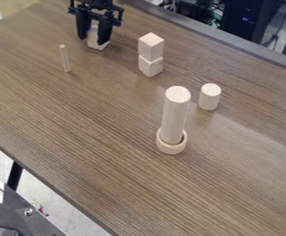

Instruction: Move the cube to the right

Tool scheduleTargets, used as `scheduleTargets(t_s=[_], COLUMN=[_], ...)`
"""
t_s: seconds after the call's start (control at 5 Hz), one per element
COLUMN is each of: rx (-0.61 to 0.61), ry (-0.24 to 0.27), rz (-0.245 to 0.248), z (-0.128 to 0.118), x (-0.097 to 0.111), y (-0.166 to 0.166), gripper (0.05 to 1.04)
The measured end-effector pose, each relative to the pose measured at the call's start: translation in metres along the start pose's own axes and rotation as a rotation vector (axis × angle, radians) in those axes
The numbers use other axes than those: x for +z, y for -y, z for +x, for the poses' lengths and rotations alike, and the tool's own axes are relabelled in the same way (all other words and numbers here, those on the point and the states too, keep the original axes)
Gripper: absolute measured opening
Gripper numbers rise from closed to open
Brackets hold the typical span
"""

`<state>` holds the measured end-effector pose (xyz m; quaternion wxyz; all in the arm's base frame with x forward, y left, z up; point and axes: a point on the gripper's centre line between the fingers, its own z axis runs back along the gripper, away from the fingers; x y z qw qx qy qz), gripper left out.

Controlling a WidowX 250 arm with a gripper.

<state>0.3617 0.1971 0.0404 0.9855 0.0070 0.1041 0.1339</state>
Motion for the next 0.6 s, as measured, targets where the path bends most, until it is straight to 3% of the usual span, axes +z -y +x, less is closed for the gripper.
scheduleTargets(t_s=[0.2, 0.4, 0.6], rx=[0.014, 0.018, 0.015], ry=[-0.003, 0.009, 0.108], rz=[-0.003, -0.009, -0.029], z=[-0.001, -0.002, -0.008], x=[-0.006, -0.003, 0.035], y=[-0.001, -0.001, 0.003], gripper=[0.920, 1.003, 0.999])
